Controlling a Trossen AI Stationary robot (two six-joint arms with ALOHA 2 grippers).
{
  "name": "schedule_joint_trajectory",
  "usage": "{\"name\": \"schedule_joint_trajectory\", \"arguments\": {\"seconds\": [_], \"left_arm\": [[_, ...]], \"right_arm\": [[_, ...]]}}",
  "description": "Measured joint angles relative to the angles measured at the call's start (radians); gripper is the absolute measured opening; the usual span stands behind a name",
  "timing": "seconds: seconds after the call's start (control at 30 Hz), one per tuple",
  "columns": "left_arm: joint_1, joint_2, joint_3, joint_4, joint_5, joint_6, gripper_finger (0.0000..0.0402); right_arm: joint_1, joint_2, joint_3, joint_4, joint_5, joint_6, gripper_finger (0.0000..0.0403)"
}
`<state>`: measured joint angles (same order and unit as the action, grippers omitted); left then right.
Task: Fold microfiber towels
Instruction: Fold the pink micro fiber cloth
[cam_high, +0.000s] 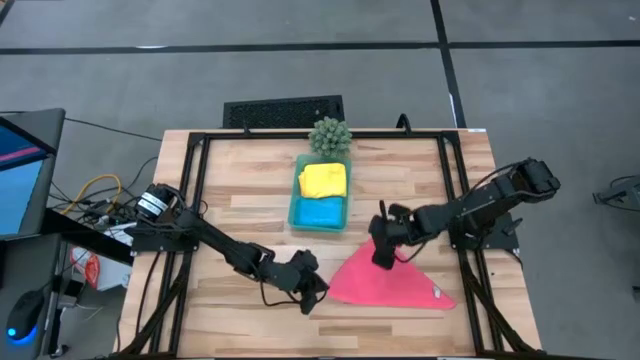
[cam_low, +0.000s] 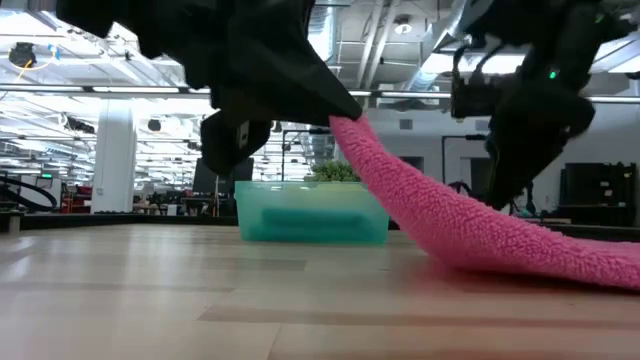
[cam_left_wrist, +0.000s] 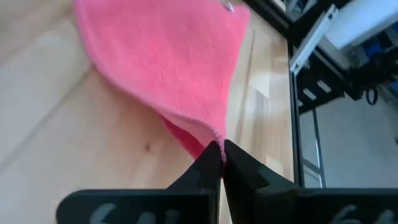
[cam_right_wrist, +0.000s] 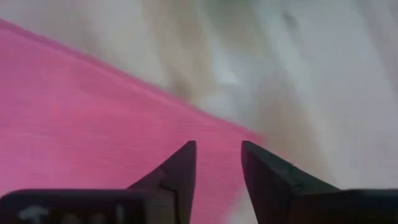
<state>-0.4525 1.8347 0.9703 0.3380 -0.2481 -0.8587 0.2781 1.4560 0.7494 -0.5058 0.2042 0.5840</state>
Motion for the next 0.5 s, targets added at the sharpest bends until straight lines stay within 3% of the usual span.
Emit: {"name": "schedule_joint_trajectory", "arguments": {"seconds": [0.27,0.5], "left_arm": [[-0.014,0.000,0.000,-0.015,-0.024,-0.019,0.0000],[-0.025,0.000,0.000,-0.032,-0.028,-0.019,0.0000]], "right_arm": [[-0.191,-0.009,0.000,-0.047,-0.008,-0.315,0.0169],[-0.257,-0.009,-0.004,-0.016,-0.134,-0.390,0.0170]]}}
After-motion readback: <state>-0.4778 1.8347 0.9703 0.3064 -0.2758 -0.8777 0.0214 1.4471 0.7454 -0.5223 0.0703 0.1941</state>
